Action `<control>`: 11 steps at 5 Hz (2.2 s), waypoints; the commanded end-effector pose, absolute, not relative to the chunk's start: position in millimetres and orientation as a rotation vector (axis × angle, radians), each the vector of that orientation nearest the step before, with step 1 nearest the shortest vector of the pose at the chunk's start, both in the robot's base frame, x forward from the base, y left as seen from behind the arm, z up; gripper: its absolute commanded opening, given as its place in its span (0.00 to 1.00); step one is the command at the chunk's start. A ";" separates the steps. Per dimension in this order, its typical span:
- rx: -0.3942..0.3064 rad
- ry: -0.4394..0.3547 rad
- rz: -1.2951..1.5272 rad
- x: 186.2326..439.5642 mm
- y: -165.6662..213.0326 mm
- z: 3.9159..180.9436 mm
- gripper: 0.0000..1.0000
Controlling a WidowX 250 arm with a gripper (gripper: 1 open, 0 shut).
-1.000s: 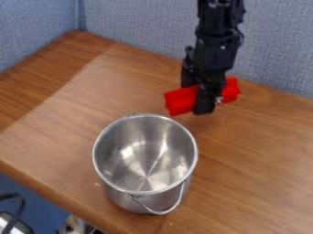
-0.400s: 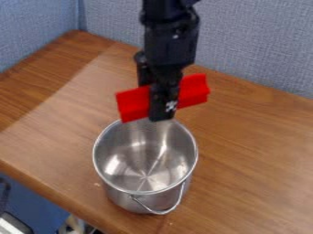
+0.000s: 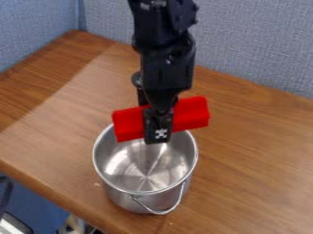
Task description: Put the red object in the metal pot
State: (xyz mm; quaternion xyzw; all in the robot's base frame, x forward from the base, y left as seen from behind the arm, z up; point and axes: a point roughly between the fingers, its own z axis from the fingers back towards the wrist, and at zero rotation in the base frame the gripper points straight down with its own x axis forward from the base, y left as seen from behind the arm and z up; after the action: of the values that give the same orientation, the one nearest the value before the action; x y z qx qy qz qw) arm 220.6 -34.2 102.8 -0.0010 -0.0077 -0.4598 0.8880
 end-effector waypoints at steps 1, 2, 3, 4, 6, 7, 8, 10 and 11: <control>-0.017 -0.018 -1.085 224.5 -35.0 94.0 1.00; -0.004 -0.017 -0.966 223.7 -24.4 96.0 1.00; -0.004 -0.022 -0.888 215.8 -9.2 90.7 1.00; 0.000 -0.016 -0.895 203.5 7.8 81.9 1.00; 0.024 -0.009 -0.927 197.4 20.5 66.0 1.00; 0.040 -0.019 -0.925 205.1 9.1 65.0 1.00; 0.044 -0.022 -0.942 212.7 -3.6 64.1 1.00; 0.054 -0.006 -0.856 200.7 -20.8 77.2 1.00; 0.056 0.002 -0.863 205.7 -11.6 68.3 1.00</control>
State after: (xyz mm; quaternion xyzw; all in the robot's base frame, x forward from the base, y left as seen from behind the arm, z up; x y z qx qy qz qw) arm 202.7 -14.0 65.1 0.0212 0.0084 -0.4180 0.9082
